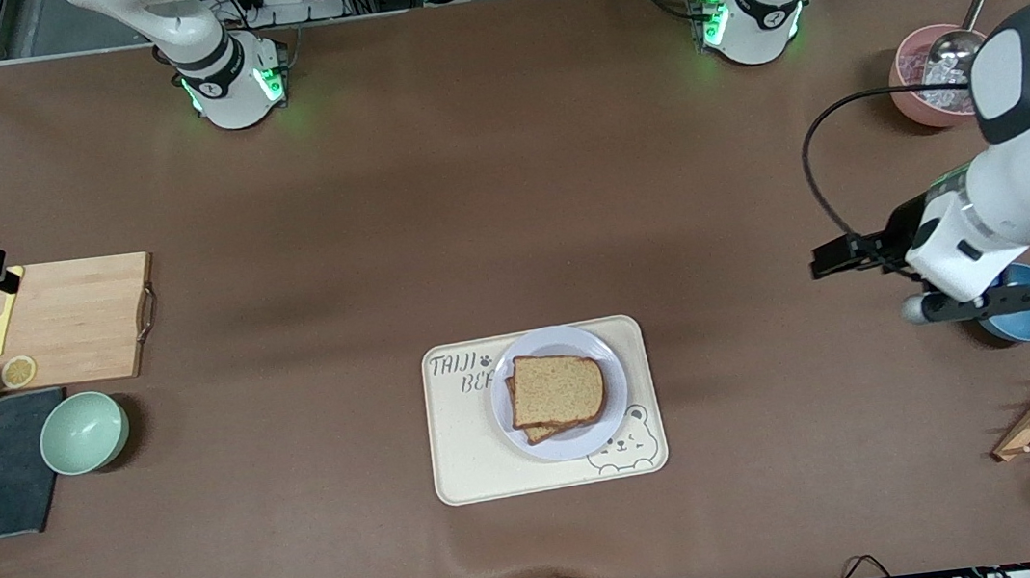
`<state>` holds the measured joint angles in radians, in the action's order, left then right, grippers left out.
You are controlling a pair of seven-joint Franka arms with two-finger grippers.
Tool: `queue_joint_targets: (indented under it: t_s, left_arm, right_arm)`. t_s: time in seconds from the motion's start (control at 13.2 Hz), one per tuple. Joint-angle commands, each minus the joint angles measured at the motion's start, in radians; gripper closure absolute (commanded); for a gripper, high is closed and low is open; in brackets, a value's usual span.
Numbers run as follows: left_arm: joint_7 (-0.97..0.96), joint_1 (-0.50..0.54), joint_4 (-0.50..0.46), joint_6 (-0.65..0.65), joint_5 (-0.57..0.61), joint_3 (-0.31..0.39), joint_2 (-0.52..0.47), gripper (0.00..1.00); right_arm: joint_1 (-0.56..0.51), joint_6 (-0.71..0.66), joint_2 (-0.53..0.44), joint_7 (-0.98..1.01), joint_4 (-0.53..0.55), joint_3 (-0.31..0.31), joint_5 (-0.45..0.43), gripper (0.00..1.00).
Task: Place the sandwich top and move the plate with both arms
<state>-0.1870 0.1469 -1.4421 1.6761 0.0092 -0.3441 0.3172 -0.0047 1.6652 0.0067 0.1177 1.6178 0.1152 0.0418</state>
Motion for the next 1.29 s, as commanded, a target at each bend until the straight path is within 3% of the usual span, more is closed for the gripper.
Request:
queue_joint_targets:
  t_s: [0.0, 0.68, 1.21]
  left_arm:
    - [0.0, 0.0, -0.006, -0.071, 0.184, -0.009, -0.078, 0.0]
    - [0.003, 0.031, -0.008, -0.145, 0.19, 0.002, -0.204, 0.0]
    - [0.009, 0.102, -0.02, -0.168, 0.086, 0.006, -0.27, 0.0]
  right_arm:
    - [-0.014, -0.01, -0.005, -0.01, -0.009, -0.009, 0.01, 0.0]
    - [-0.014, -0.005, -0.01, -0.001, -0.022, -0.009, -0.011, 0.0]
    - [-0.015, -0.005, -0.008, -0.001, -0.022, -0.009, -0.011, 0.0]
